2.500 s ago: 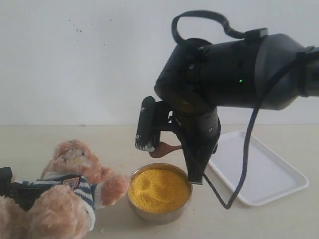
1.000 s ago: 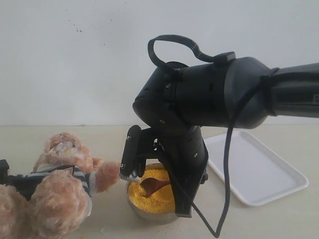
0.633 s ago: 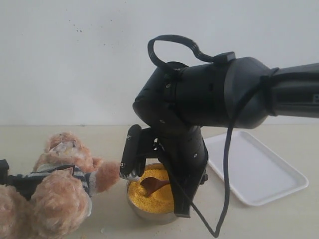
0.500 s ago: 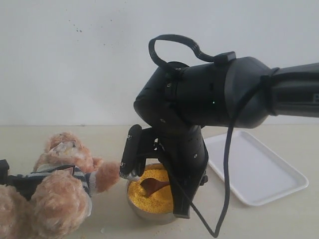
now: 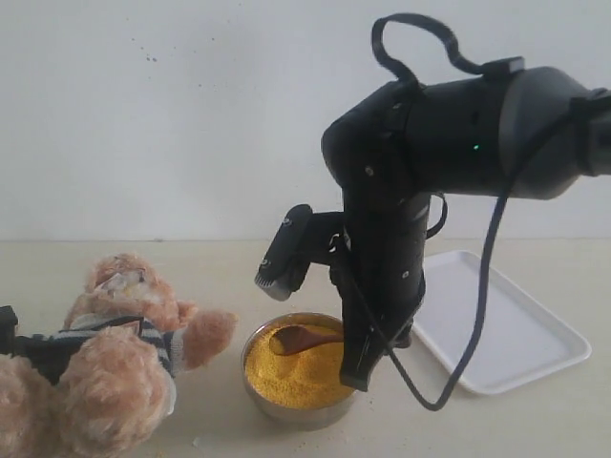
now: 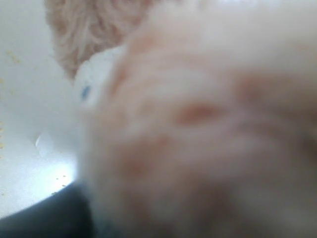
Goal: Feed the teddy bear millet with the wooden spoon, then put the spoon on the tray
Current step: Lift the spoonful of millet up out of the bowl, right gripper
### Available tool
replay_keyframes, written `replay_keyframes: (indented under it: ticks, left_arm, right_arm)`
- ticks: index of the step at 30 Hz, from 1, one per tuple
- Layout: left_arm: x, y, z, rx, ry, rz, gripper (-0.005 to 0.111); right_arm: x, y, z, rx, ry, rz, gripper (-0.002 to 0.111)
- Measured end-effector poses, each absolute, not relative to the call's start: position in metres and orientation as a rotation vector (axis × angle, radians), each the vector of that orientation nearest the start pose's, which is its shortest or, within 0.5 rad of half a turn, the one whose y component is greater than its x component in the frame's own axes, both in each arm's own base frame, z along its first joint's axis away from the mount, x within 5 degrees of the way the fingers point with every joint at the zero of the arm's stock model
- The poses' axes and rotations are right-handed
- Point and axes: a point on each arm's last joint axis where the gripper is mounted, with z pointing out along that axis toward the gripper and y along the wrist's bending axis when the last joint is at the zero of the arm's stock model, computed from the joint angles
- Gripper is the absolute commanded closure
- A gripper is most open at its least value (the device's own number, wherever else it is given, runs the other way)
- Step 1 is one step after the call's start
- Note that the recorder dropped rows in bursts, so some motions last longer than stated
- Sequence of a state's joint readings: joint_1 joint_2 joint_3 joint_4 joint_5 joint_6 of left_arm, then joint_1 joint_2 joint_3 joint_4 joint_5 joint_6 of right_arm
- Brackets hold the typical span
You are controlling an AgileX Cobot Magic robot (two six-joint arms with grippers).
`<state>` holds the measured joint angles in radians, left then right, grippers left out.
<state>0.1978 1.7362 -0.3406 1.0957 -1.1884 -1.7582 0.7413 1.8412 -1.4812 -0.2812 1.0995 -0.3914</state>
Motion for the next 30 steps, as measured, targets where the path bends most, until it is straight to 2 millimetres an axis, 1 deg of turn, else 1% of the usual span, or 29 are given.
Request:
replay_keyframes:
  ticks: [4, 8, 12, 15, 17, 20, 24, 28, 30]
  left_arm:
    - [0.227, -0.031, 0.136, -0.735, 2.036, -1.542, 0.103]
    - [0.227, -0.031, 0.136, -0.725, 2.041, -1.542, 0.103]
    - [0.225, -0.033, 0.135, -0.697, 2.064, -1.547, 0.103]
    - [0.224, -0.034, 0.135, -0.664, 2.081, -1.545, 0.103]
    - [0.224, -0.034, 0.135, -0.644, 2.086, -1.54, 0.103]
    - [0.223, -0.034, 0.135, -0.626, 2.09, -1.534, 0.103]
    - [0.223, -0.035, 0.134, -0.611, 2.096, -1.533, 0.103]
    - [0.222, -0.035, 0.134, -0.594, 2.106, -1.534, 0.103]
    - [0.221, -0.035, 0.134, -0.585, 2.112, -1.534, 0.103]
  right_arm:
    - [0.296, 0.23, 0.264, -1.619, 2.356, -0.303, 0.108]
    - [0.298, 0.221, 0.269, -1.581, 2.396, -0.198, 0.108]
    - [0.302, 0.21, 0.272, -1.521, 2.467, -0.022, 0.108]
    - [0.308, 0.202, 0.272, -1.436, 2.519, 0.155, 0.108]
    - [0.31, 0.2, 0.274, -1.38, 2.533, 0.292, 0.108]
    - [0.311, 0.201, 0.276, -1.334, 2.516, 0.41, 0.108]
    - [0.314, 0.203, 0.278, -1.289, 2.495, 0.444, 0.108]
    - [0.315, 0.203, 0.277, -1.251, 2.469, 0.44, 0.108]
    - [0.314, 0.202, 0.28, -1.24, 2.454, 0.439, 0.108]
